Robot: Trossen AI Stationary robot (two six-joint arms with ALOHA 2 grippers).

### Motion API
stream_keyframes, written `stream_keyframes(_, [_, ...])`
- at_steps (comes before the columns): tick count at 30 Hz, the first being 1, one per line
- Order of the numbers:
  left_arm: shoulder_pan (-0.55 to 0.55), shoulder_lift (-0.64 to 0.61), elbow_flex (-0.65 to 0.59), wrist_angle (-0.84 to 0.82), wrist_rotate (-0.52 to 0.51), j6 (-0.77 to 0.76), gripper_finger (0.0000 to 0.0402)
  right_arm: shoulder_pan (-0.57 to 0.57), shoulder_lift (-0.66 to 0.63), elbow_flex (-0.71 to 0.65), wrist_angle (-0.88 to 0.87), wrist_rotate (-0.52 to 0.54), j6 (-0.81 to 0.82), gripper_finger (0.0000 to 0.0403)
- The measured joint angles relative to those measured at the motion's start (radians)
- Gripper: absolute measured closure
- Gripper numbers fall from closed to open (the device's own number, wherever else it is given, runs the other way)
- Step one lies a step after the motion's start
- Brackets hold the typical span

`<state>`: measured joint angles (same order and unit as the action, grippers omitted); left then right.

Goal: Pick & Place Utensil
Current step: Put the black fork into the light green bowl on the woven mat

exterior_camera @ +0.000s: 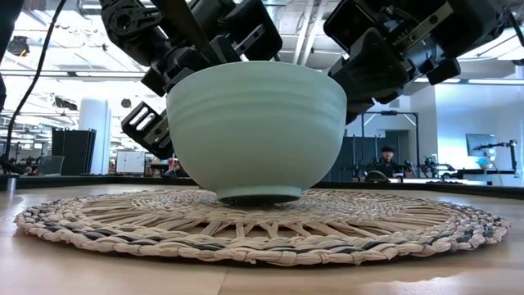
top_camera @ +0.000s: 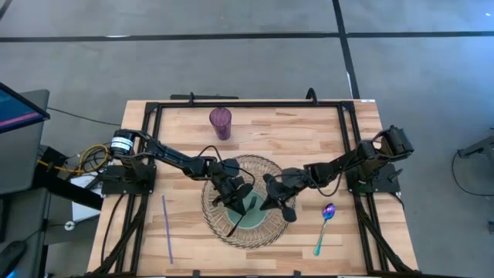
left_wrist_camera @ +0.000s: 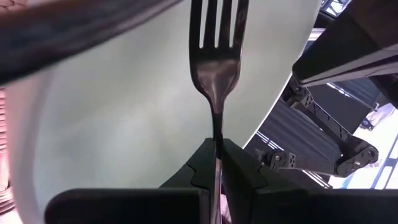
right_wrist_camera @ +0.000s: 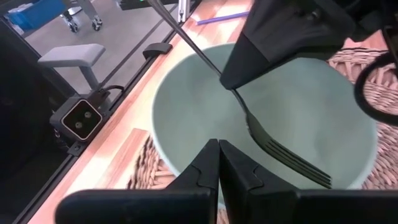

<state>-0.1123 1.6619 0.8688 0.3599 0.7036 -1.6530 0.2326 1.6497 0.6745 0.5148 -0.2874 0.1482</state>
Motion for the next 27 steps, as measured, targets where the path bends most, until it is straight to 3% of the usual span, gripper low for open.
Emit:
stream_keyframes(16, [0.001,0.000,0.000,0.000,-0.056,0.050,0.0381,0.030,0.000,0.000,0.002,0.004,-0.053,0.0402])
stream_keyframes(27, [0.000,0.000,0.000,0.000,-0.051,0.043,0.0339,0.028,0.000,0.000,0.002,0.006,-0.052,0.0402])
